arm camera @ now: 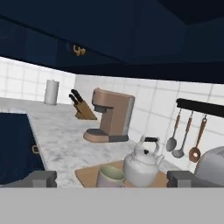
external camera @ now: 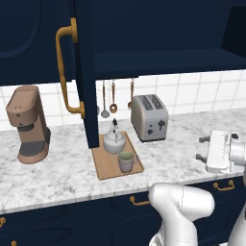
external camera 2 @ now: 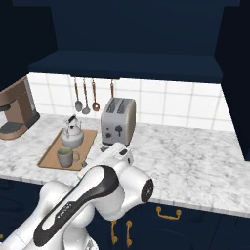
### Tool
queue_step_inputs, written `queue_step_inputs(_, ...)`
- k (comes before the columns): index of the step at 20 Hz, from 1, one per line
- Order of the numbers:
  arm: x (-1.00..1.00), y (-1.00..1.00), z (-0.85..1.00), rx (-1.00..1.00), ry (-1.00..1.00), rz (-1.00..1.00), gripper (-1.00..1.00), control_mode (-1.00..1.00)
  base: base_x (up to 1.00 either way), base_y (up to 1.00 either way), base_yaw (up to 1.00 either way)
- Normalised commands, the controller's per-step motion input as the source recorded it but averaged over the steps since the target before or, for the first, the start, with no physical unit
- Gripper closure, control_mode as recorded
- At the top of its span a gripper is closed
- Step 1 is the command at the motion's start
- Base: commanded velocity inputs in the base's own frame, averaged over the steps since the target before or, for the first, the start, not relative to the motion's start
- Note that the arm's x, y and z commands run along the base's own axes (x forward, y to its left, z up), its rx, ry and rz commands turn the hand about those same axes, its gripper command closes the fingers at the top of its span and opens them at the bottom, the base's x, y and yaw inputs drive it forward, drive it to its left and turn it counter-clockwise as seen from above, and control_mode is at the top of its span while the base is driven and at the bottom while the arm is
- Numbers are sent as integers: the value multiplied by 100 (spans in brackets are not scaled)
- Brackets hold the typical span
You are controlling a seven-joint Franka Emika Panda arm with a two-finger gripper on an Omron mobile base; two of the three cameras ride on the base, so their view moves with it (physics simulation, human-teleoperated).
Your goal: Pick the kettle from the counter and place it on the tray. Then pick the mug from the cabinet and place it on the tray. Then close the cabinet doors.
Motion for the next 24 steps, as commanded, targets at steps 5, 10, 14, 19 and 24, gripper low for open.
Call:
queue_step_inputs(5, -9, -67, 57, 5, -6, -14, -100, -100, 0, 0, 0)
queue_step_inputs(10, -2, -72, 67, 1, -3, -10, -100, -100, 0, 0, 0)
queue_step_inputs(14, 0, -87, 56, 1, -5, -10, -100, -100, 0, 0, 0)
queue_step_inputs(19, 0, -91, 34, 0, -4, -13, -100, -100, 0, 0, 0)
queue_step_inputs(24, 0, -87, 3, 2, -7, -16, -100, -100, 0, 0, 0)
